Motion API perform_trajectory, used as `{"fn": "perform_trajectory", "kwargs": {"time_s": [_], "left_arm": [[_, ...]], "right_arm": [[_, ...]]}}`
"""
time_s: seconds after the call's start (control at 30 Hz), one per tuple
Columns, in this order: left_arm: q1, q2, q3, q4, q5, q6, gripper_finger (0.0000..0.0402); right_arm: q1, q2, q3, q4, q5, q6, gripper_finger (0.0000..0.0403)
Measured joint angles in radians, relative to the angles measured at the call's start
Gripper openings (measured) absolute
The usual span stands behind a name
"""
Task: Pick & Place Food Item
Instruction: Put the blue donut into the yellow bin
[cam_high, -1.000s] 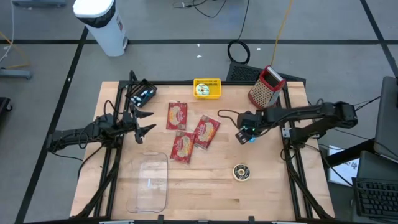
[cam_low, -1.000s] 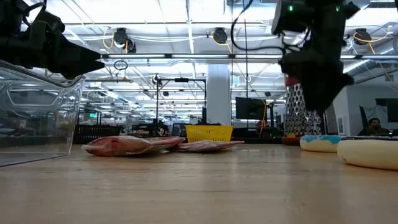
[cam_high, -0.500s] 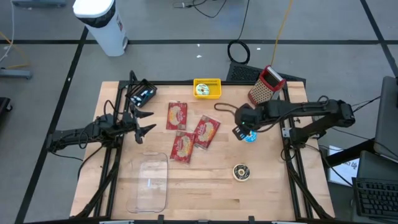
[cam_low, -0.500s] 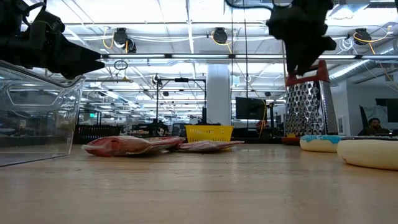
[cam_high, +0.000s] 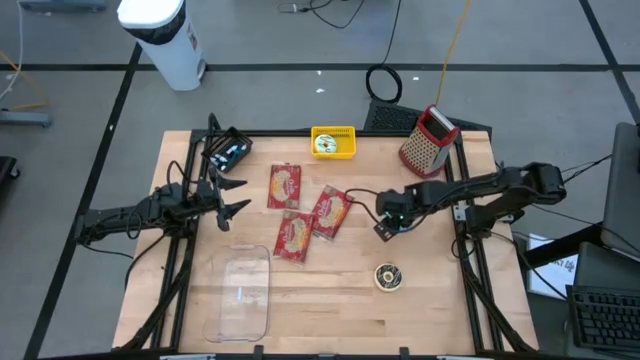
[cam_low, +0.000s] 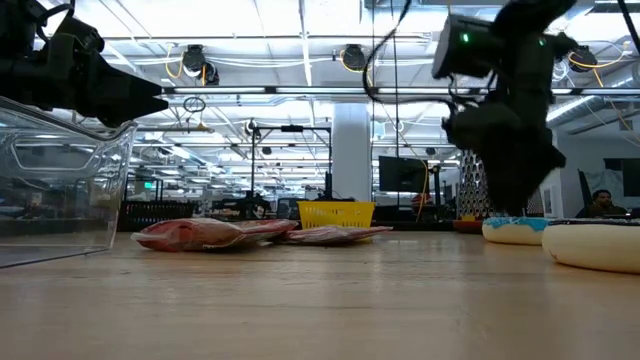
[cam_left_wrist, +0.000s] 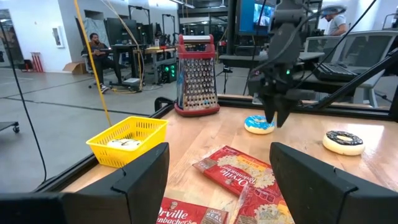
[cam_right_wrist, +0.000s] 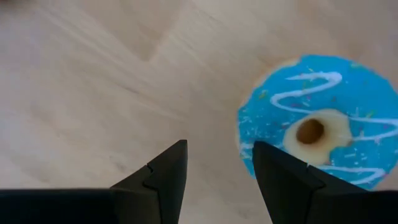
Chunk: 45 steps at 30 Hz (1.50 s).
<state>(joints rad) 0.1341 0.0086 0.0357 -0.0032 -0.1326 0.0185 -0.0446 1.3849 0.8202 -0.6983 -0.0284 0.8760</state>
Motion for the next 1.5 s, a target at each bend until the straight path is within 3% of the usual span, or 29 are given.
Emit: {"fn": "perform_trajectory", "kwargs": {"time_s": [0.17,0.33,0.5,0.7,0.97,1.2,1.5], "left_arm": [[0.0,0.0,0.0,0.0,0.0,0.0,0.028],[0.0,0.0,0.0,0.0,0.0,0.0,0.028],[0.0,0.0,0.0,0.0,0.0,0.0,0.028],[0.0,0.0,0.0,0.0,0.0,0.0,0.028],[0.0,0.0,0.0,0.0,0.0,0.0,0.028],[0.0,0.0,0.0,0.0,0.0,0.0,0.028],[0.0,0.0,0.0,0.0,0.0,0.0,0.028]], "right_arm": [[-0.008,-0.001,-0.035,-0.006,0.0,0.001,0.0171],[-0.008,-0.002,0.032,-0.09,0.002,-0.029,0.017],[-0.008,-0.003,0.08,-0.185,0.082,-0.043,0.0171],[-0.009,-0.003,-0.011,-0.019,0.076,-0.155,0.0181],[-0.022,-0.004,-0.107,0.078,0.085,-0.156,0.0179],[-0.022,-0.004,-0.118,0.124,0.087,-0.142,0.015],[-0.022,-0.003,-0.12,0.164,0.082,-0.136,0.0069]]}}
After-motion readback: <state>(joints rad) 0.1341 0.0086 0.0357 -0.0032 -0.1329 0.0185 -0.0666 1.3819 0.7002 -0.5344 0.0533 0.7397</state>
